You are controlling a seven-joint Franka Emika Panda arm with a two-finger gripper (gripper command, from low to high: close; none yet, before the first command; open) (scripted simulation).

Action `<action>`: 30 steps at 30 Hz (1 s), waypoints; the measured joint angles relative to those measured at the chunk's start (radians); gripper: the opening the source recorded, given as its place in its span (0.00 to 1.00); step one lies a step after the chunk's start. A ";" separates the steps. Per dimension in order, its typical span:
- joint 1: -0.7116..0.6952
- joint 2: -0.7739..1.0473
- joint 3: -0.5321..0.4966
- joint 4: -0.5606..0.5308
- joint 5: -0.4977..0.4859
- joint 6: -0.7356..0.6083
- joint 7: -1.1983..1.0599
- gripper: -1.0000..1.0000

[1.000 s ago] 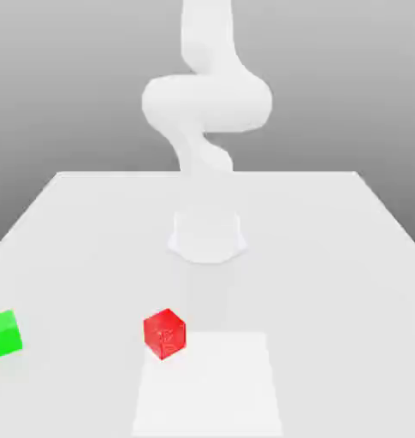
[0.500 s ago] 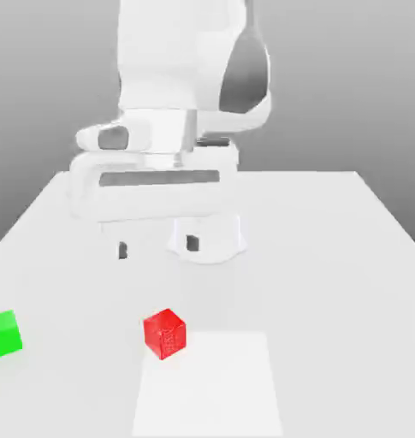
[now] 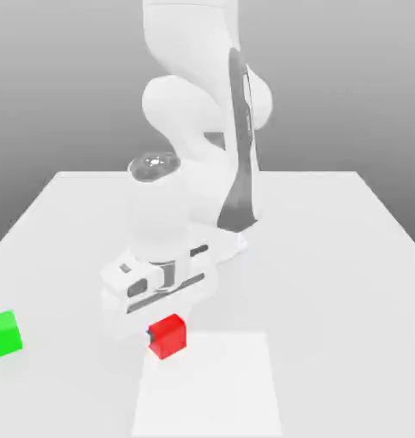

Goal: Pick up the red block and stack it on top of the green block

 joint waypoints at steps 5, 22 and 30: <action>0.016 -0.079 -0.042 -0.014 -0.096 -0.064 0.070 0.00; -0.403 -0.057 -0.253 0.355 -0.104 -0.418 0.285 0.00; -0.453 0.101 -0.191 0.379 0.021 -0.295 0.203 1.00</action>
